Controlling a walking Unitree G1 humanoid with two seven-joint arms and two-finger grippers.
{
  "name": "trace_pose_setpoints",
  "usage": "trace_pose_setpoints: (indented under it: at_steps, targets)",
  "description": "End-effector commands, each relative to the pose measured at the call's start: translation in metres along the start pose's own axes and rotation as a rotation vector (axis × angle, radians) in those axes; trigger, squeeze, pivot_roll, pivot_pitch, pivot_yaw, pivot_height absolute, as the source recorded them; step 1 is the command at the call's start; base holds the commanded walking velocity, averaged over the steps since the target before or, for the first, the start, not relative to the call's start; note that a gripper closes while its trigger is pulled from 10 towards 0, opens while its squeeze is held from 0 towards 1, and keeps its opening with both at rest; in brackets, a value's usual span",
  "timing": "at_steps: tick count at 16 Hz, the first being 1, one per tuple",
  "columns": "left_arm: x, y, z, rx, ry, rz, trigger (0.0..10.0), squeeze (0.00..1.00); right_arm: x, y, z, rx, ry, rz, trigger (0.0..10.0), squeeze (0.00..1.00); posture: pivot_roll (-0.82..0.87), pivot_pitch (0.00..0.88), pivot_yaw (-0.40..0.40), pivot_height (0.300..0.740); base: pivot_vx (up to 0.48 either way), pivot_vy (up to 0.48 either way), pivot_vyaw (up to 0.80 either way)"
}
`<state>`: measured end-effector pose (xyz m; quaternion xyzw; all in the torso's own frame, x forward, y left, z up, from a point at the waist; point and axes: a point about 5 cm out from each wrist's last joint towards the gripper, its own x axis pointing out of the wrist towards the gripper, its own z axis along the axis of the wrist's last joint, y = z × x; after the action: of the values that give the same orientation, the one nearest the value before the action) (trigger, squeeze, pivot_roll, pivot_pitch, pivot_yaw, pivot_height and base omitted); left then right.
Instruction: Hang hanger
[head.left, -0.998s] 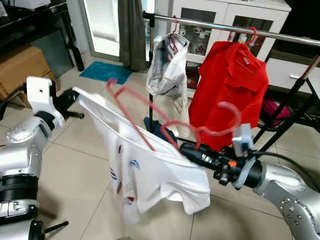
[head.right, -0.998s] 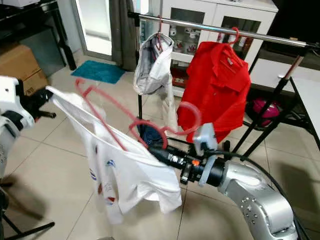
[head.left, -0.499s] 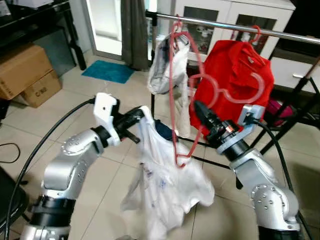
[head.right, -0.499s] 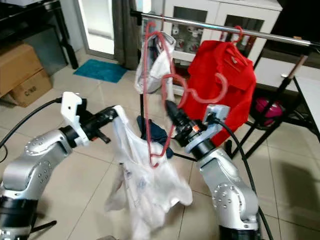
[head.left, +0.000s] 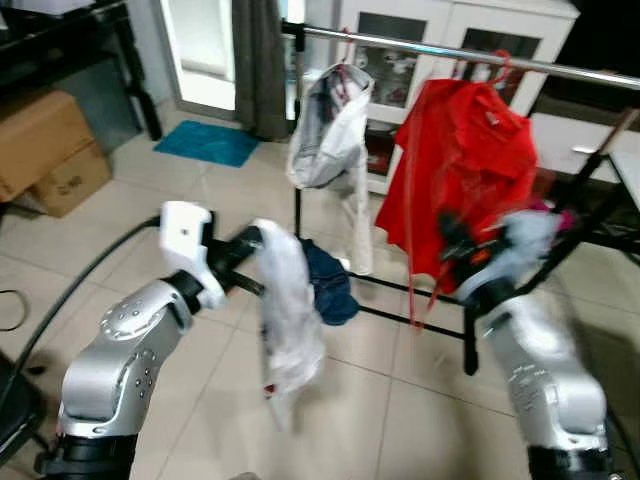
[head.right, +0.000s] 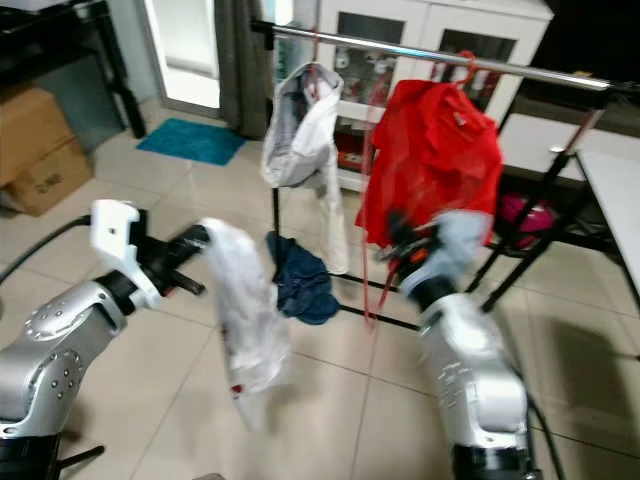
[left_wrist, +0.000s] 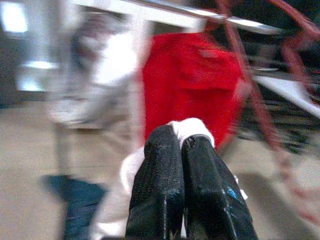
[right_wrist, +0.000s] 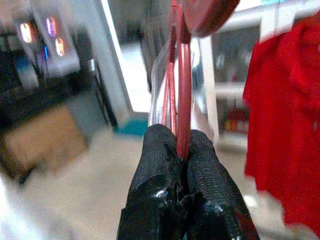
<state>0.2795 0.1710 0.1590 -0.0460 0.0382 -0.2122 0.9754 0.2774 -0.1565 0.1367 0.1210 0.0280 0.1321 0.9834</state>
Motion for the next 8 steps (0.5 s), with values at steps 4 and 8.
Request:
trace_pose_setpoints:
  at_steps: [4, 8]
  targets:
    - [-0.012, -0.004, -0.022, 0.026, 0.065, 0.207, 10.0, 0.00, -0.016, -0.007, -0.024, -0.073, 0.146, -0.122, 10.0, 0.00, -0.06, 0.000, -0.081, 0.727, 0.000, 0.000, -0.34]
    - [-0.005, -0.013, -0.026, -0.004, 0.033, 0.256, 10.0, 0.00, -0.020, -0.006, -0.012, 0.152, 0.027, -0.177, 10.0, 0.00, -0.08, 0.004, -0.062, 0.727, 0.000, 0.000, -0.80]
